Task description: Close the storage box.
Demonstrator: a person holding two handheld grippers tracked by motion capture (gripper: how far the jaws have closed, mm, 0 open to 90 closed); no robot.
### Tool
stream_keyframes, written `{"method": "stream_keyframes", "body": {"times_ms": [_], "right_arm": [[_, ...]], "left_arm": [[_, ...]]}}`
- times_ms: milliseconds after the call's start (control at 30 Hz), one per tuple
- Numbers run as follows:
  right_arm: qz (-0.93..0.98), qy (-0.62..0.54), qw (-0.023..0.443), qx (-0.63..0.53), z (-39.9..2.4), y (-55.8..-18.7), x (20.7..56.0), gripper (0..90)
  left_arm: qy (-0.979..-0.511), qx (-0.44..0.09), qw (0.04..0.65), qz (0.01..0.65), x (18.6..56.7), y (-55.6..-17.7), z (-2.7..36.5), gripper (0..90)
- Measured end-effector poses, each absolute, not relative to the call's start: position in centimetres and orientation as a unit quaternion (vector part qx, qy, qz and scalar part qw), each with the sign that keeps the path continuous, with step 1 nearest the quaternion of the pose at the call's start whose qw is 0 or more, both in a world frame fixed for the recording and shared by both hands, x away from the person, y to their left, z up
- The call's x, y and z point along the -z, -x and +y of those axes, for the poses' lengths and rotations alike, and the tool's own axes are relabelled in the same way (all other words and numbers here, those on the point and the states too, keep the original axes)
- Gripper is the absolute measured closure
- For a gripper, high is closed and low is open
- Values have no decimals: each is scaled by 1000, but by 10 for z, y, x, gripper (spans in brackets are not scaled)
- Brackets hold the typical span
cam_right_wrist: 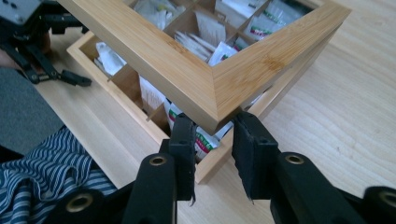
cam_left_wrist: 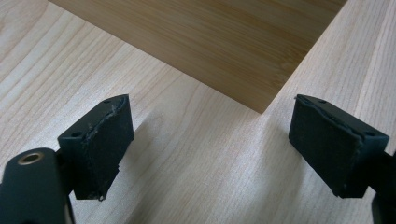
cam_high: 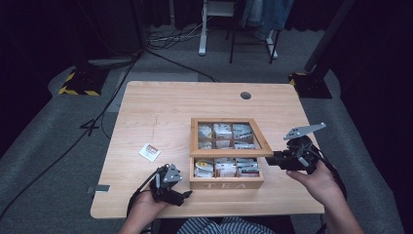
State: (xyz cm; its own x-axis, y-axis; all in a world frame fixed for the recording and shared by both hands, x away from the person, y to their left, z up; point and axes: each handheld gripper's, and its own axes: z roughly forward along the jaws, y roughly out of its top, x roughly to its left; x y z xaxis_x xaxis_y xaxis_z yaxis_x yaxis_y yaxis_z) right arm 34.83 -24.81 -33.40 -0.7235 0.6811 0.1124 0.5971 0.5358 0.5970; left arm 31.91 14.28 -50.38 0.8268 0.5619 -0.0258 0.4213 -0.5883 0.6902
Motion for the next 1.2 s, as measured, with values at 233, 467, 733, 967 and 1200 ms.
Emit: {"method": "stream_keyframes", "body": {"times_ms": [233, 467, 733, 967, 1200], "right_arm": [[887, -356, 60, -288, -245, -348, 338, 692], [900, -346, 51, -259, -240, -348, 343, 691], [915, -334, 43, -221, -234, -348, 351, 686], [922, -328, 36, -202, -231, -349, 357, 684], [929, -321, 25, -182, -228, -351, 365, 680]], "left_arm": [[-886, -98, 359, 278, 504, -319, 143, 145], [-886, -98, 359, 278, 504, -319, 143, 146], [-886, -98, 359, 278, 504, -319, 143, 146], [-886, -99, 358, 279, 504, -319, 143, 146], [-886, -99, 358, 278, 504, -319, 143, 146]]}}
